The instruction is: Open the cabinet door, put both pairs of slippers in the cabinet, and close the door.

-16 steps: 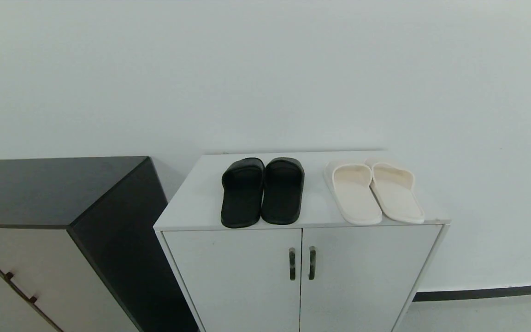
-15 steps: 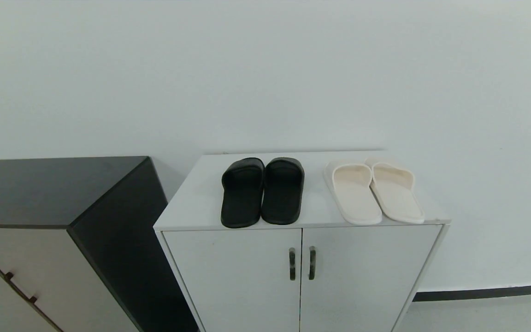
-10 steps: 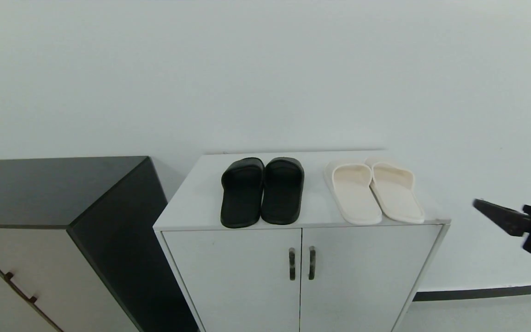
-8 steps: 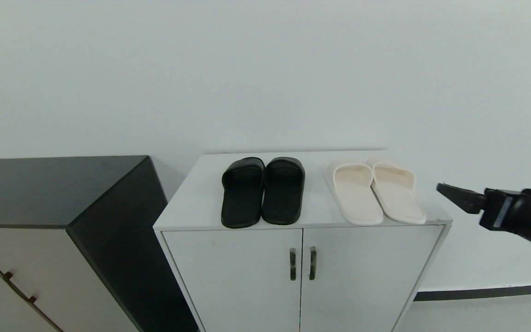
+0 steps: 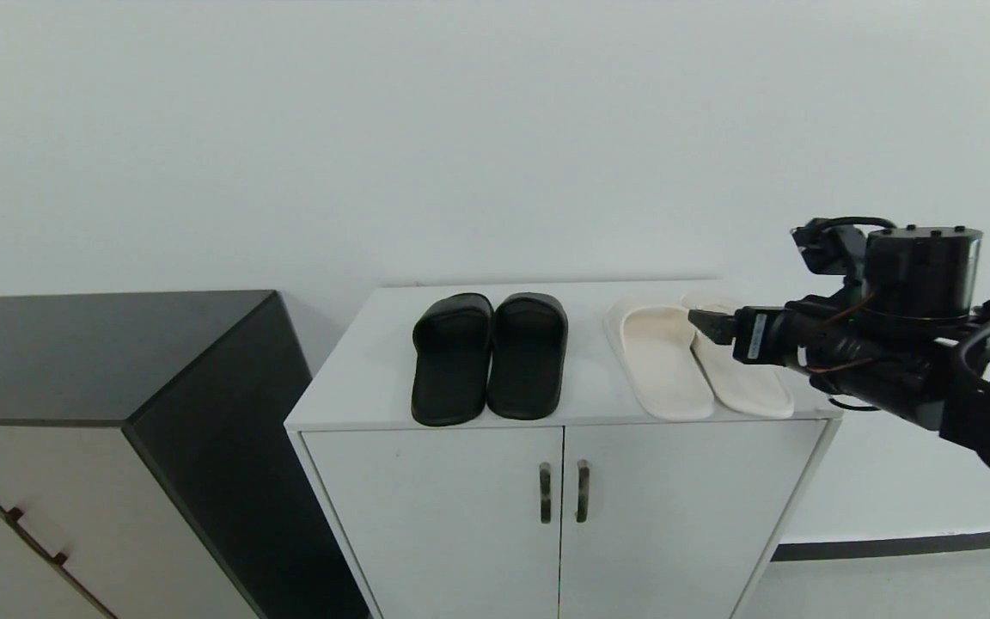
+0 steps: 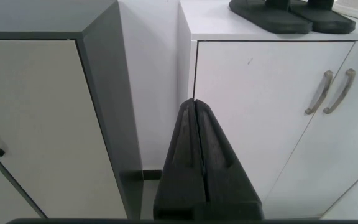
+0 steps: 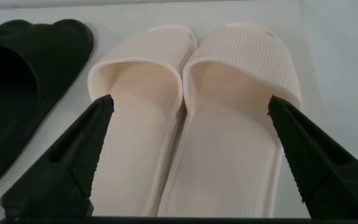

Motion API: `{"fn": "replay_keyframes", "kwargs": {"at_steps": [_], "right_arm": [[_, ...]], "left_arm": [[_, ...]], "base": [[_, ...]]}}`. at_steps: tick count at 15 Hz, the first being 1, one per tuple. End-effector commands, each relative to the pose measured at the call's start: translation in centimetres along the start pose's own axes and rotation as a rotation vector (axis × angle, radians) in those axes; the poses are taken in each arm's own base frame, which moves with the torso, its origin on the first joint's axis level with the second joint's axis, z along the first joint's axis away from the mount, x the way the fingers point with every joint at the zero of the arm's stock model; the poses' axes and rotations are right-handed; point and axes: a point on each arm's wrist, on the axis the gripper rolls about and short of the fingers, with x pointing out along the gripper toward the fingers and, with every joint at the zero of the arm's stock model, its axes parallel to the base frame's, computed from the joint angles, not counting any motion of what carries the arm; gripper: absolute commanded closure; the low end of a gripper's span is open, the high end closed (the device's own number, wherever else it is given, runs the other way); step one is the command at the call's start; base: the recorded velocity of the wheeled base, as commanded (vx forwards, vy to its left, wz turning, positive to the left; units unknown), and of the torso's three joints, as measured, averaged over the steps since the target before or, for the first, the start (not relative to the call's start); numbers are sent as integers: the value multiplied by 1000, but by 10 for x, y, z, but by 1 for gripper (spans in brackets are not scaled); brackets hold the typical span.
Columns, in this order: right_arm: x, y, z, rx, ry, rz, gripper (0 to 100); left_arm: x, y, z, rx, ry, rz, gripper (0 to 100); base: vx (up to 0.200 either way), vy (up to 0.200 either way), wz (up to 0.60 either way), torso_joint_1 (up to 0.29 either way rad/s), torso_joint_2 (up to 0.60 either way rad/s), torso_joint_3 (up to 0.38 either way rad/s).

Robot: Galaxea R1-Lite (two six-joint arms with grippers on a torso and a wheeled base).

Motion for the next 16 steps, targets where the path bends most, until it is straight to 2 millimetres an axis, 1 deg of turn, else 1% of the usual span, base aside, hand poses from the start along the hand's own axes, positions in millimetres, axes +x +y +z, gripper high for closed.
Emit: {"fn": "replay_keyframes", "kwargs": {"at_steps": [1, 3, 4, 8, 10, 13, 14, 16], "right_arm": [[30, 6, -15, -25, 43, -23, 0], [44, 8, -20, -41, 52, -29, 0], [54, 9, -21, -48, 51, -29, 0], [85, 10, -22, -70, 34, -45, 0], [94, 11, -20, -70, 21, -51, 0], [99, 13, -17, -67, 6, -52, 0], [101, 12, -17, -67, 4, -64, 100], [102, 13, -18, -68, 8, -66, 100]], "left_arm": [[0, 0, 0, 0, 1, 0, 100], [0, 0, 0, 0, 1, 0, 100], [0, 0, 0, 0, 0, 0, 100], [0, 0, 0, 0, 1, 0, 100], [0, 0, 0, 0, 1, 0, 100], [0, 0, 0, -2, 0, 0, 100], [0, 0, 0, -2, 1, 0, 100], [0, 0, 0, -2, 1, 0, 100]], "base": [[0, 0, 0, 0, 0, 0], [0, 0, 0, 0, 0, 0], [0, 0, 0, 0, 0, 0], [0, 0, 0, 0, 0, 0], [0, 0, 0, 0, 0, 0], [0, 0, 0, 0, 0, 0], [0, 0, 0, 0, 0, 0], [0, 0, 0, 0, 0, 0]]}}
